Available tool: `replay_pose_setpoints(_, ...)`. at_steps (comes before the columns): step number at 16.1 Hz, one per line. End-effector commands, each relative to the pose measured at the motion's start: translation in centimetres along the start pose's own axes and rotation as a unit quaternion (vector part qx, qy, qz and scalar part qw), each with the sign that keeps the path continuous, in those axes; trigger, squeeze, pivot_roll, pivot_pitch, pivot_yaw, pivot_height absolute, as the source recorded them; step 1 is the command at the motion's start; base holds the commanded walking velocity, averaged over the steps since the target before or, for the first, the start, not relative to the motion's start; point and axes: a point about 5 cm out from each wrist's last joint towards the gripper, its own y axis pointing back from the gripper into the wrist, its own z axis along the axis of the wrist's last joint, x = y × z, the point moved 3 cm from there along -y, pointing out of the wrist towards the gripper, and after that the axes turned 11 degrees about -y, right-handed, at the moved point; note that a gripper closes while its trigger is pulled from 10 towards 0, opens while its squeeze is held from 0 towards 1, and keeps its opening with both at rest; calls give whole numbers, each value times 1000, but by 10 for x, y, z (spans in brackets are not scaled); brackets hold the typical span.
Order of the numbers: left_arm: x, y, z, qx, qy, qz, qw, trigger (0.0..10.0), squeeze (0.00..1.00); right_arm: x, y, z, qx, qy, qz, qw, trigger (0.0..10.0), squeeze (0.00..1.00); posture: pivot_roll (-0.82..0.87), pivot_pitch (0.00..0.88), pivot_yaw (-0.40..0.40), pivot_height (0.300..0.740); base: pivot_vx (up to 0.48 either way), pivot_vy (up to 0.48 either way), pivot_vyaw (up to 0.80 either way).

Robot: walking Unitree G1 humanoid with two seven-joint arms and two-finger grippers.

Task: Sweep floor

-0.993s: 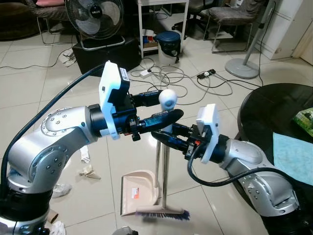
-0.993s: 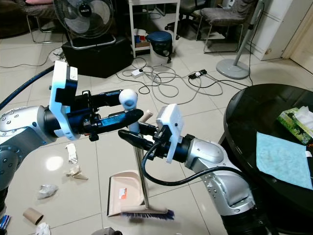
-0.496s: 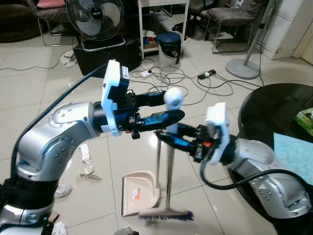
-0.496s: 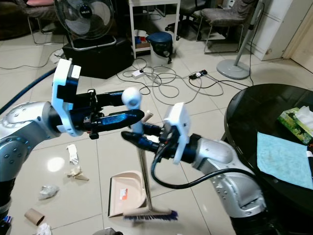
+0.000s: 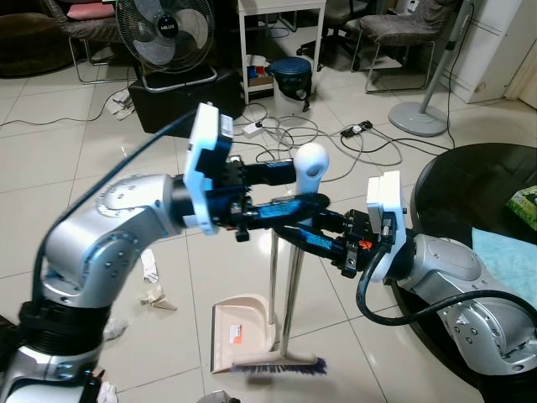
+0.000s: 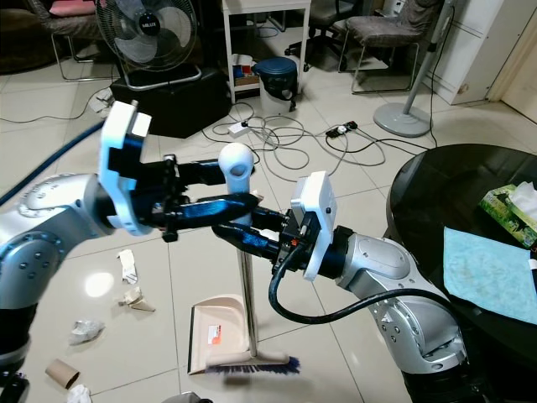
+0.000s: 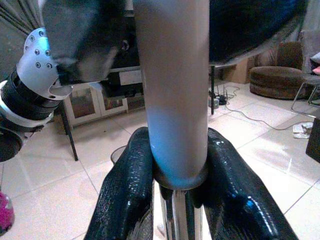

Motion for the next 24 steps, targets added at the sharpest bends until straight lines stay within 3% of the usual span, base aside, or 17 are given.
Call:
replay_pose_setpoints(1,-1,-3,-1,3,-9,-2,1000,10000,0,6,1,6,-7,10,13,1000,0,0,-107,36,49,740,0,0,0)
replay_pose_setpoints(11,-5,-15,-7,12,-17,-17,1000,10000,0,6,-2,3,1,10,15,1000,0,0,-110,28,50,740,0,0,0)
replay_pose_setpoints(13,-5,-17,-7,10,-15,-16,1000,9333,0,5,-3,3,1,11,15,1000,0,0,-110,33,50,740,0,0,0)
replay_pose_setpoints(14,-5,-17,-7,10,-14,-13,1000,5686,0,5,-3,3,2,11,15,1000,0,0,-110,34,49,740,0,0,0)
replay_pose_setpoints(17,-4,-18,-8,8,-13,-9,1000,2745,0,5,-3,3,2,11,15,1000,0,0,-111,34,49,740,0,0,0)
replay_pose_setpoints(18,-4,-18,-8,8,-14,-9,1000,3765,0,5,-3,3,2,11,15,1000,0,0,-111,35,50,740,0,0,0)
replay_pose_setpoints(19,-4,-19,-9,10,-18,-7,1000,10000,0,5,-3,3,2,11,15,1000,0,0,-111,37,51,740,0,0,0)
replay_pose_setpoints(24,-5,-19,-11,14,-18,-11,1000,10000,0,5,-4,3,1,12,14,1000,0,0,-112,37,50,740,0,0,0)
